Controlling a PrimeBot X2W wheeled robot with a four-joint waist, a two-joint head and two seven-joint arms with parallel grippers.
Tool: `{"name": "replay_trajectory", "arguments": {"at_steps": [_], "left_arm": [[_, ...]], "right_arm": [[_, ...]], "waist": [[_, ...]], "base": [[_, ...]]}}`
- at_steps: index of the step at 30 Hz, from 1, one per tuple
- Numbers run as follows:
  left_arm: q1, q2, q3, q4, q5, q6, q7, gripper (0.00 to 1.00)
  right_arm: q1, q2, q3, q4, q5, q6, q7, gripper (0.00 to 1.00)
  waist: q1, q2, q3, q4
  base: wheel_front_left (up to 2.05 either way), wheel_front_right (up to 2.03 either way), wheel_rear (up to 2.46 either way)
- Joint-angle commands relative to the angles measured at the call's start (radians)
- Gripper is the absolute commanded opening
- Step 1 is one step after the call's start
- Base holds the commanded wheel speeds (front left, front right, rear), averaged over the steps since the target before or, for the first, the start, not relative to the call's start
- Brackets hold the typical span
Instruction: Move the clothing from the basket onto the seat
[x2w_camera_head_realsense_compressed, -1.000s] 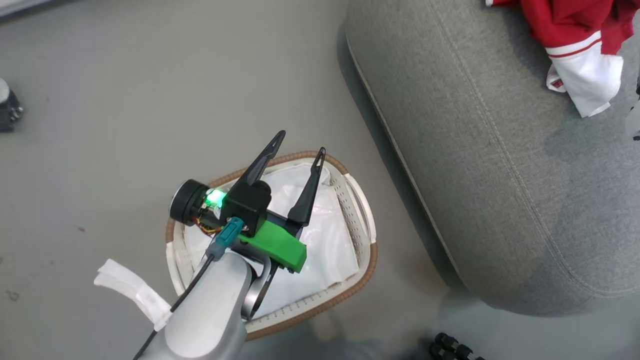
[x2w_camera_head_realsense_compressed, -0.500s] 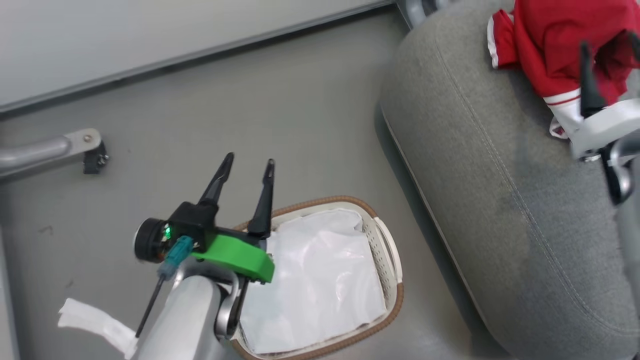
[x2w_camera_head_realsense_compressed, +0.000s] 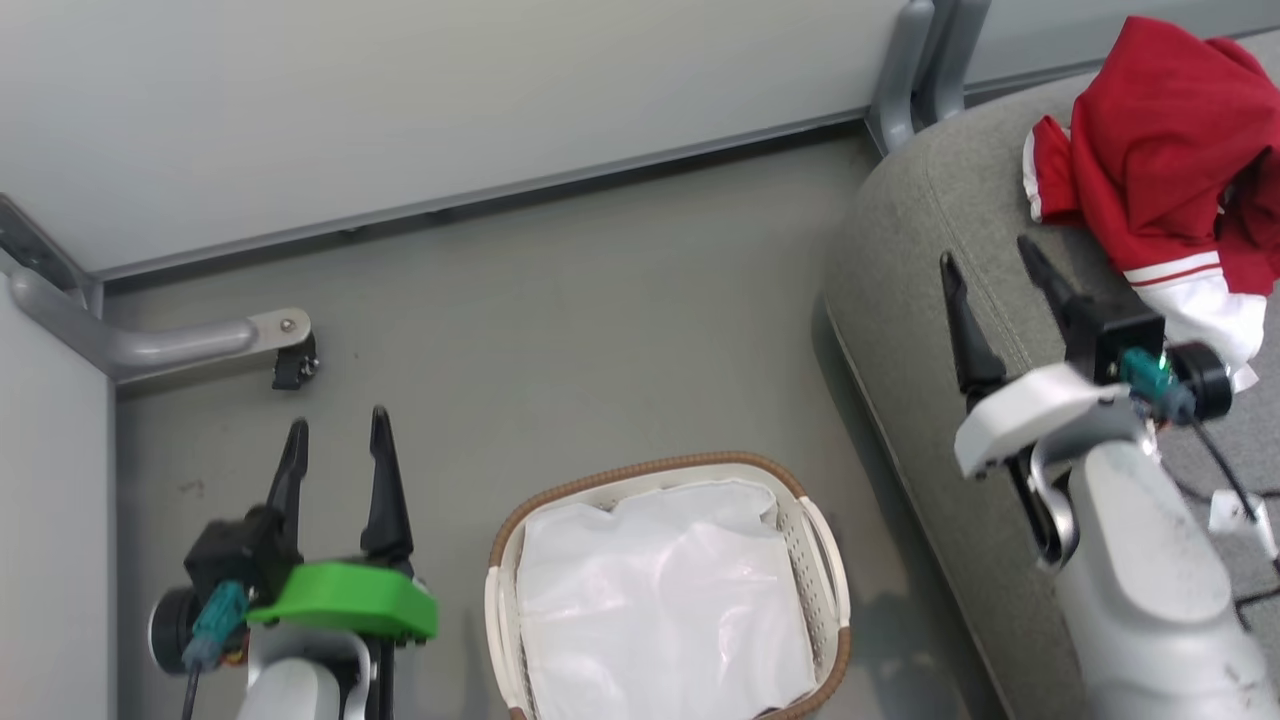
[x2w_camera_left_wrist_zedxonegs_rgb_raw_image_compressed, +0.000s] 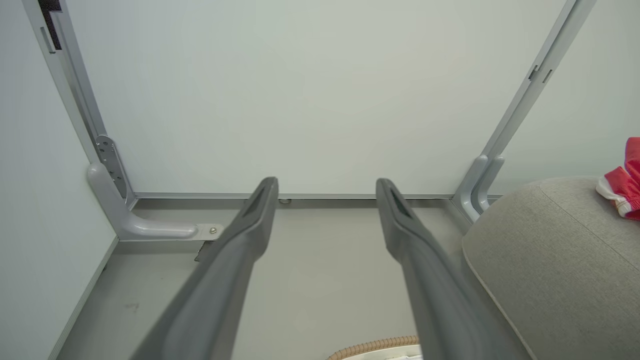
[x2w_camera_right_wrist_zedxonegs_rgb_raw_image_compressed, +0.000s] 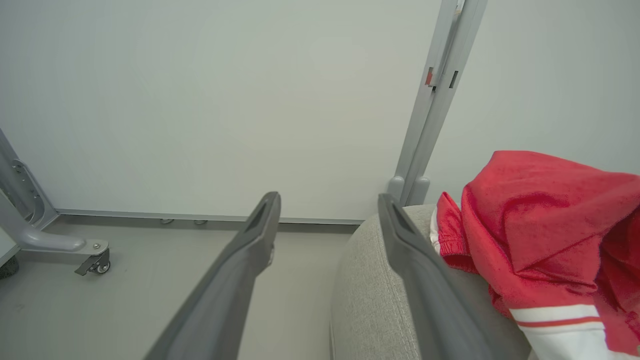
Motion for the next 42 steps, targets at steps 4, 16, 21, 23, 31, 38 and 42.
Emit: {"name": "replay_trajectory", "arguments": {"at_steps": [4,16,21,23,31,38,42], "left_arm": [[0.08,0.001,0.014,-0.001,-0.02,-0.006,-0.001,1.0],[0.157,0.001,-0.031,0.014,-0.065,0.011,-0.001,1.0],[0.159,0.001,-0.043,0.022,-0.071,0.012,0.0,1.0],[0.157,0.001,-0.045,0.025,-0.076,0.013,-0.001,1.0],[0.15,0.001,-0.048,0.027,-0.079,0.017,0.0,1.0],[0.148,0.001,-0.043,0.022,-0.08,0.016,-0.001,1.0],[0.152,-0.002,-0.051,0.042,-0.077,0.011,0.001,0.0]], "right_arm": [[0.128,0.035,-0.016,-0.049,-0.011,-0.001,-0.005,1.0],[0.348,0.041,0.02,-0.144,0.094,-0.001,-0.005,1.0],[0.382,0.041,0.022,-0.15,0.101,-0.001,-0.005,1.0],[0.39,0.042,0.02,-0.15,0.106,-0.001,-0.005,1.0],[0.382,0.042,0.013,-0.154,0.104,-0.001,-0.005,1.0],[0.384,0.042,0.01,-0.158,0.103,-0.001,-0.005,1.0],[0.382,0.05,0.012,-0.136,0.105,0.0,0.003,0.0]], "waist": [[0.0001,0.0,-0.065,0.024],[0.0001,0.0,-0.147,0.053],[0.0001,0.0,-0.16,0.058],[0.0001,0.0,-0.161,0.059],[0.0001,0.0,-0.163,0.061],[0.0001,0.0,-0.163,0.064],[0.0001,0.0,-0.164,0.064]], "base": [[0.0,0.0,0.0],[0.0,0.0,0.0],[0.0,0.0,0.0],[0.0,0.0,0.0],[0.0,0.0,0.0],[0.0,0.0,0.0],[0.0,0.0,0.0]]}}
